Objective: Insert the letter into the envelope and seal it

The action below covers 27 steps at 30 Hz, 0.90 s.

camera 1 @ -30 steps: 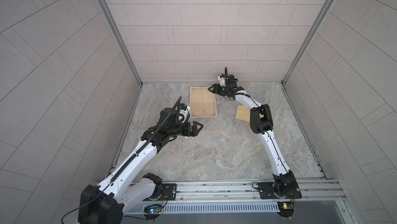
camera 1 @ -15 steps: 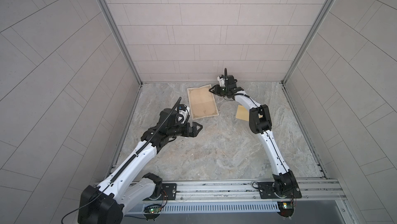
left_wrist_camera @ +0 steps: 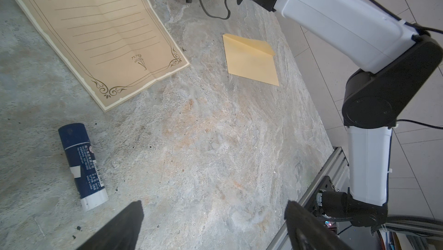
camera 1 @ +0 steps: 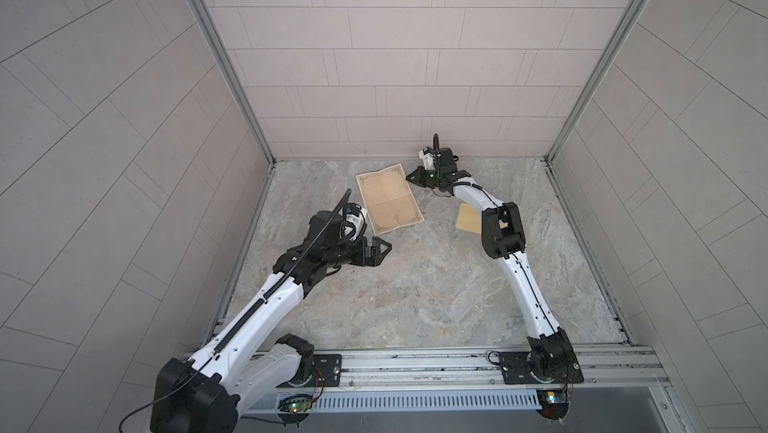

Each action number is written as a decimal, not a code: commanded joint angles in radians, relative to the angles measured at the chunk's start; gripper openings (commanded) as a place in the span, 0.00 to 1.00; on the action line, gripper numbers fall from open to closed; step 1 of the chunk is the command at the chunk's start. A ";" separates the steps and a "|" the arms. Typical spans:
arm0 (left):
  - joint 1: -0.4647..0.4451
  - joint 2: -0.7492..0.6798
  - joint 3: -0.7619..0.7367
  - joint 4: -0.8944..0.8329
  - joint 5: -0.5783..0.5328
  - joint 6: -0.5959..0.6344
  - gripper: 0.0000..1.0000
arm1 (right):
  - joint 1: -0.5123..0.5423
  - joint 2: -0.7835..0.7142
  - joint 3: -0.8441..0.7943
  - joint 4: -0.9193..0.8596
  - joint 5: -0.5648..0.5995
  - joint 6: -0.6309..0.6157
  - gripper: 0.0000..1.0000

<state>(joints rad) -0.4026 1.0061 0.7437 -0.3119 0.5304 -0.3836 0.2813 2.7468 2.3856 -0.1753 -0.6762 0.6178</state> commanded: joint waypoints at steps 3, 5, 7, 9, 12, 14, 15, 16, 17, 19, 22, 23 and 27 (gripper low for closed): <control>-0.005 -0.030 -0.015 0.003 -0.004 0.018 0.99 | 0.002 -0.129 -0.118 0.036 0.013 -0.072 0.00; -0.005 -0.034 -0.015 0.001 -0.007 0.019 0.99 | 0.001 -0.178 -0.178 0.049 0.025 -0.091 0.00; -0.005 -0.039 -0.014 -0.003 -0.011 0.020 0.99 | -0.001 -0.239 -0.265 0.077 0.036 -0.106 0.00; -0.005 -0.043 -0.015 -0.004 -0.012 0.023 0.99 | -0.002 -0.308 -0.360 0.113 0.048 -0.118 0.00; -0.005 -0.049 -0.015 -0.003 -0.015 0.023 0.99 | -0.004 -0.426 -0.547 0.218 0.067 -0.112 0.00; -0.004 -0.049 -0.015 -0.003 -0.013 0.023 0.99 | -0.004 -0.499 -0.657 0.280 0.076 -0.110 0.00; -0.004 -0.049 -0.014 -0.003 -0.012 0.023 0.99 | -0.004 -0.533 -0.699 0.299 0.079 -0.108 0.00; -0.004 -0.049 -0.015 -0.003 -0.010 0.022 0.99 | -0.004 -0.560 -0.739 0.317 0.078 -0.107 0.00; -0.004 -0.049 -0.015 -0.003 -0.010 0.023 0.99 | -0.002 -0.590 -0.787 0.335 0.075 -0.108 0.00; -0.004 -0.051 -0.015 -0.003 -0.010 0.023 0.99 | 0.005 -0.641 -0.863 0.348 0.079 -0.115 0.05; -0.004 -0.056 -0.015 -0.003 -0.013 0.024 0.99 | 0.018 -0.709 -0.949 0.313 0.100 -0.105 0.30; -0.004 -0.057 -0.016 -0.003 -0.014 0.024 0.99 | 0.024 -0.731 -0.980 0.311 0.100 -0.092 0.39; -0.002 -0.060 -0.017 -0.005 -0.016 0.026 0.99 | 0.050 -0.826 -1.148 0.385 0.132 0.040 0.58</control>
<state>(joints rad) -0.4026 0.9665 0.7341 -0.3119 0.5213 -0.3725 0.3092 1.9923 1.3178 0.1608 -0.5774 0.5625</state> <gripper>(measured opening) 0.987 0.562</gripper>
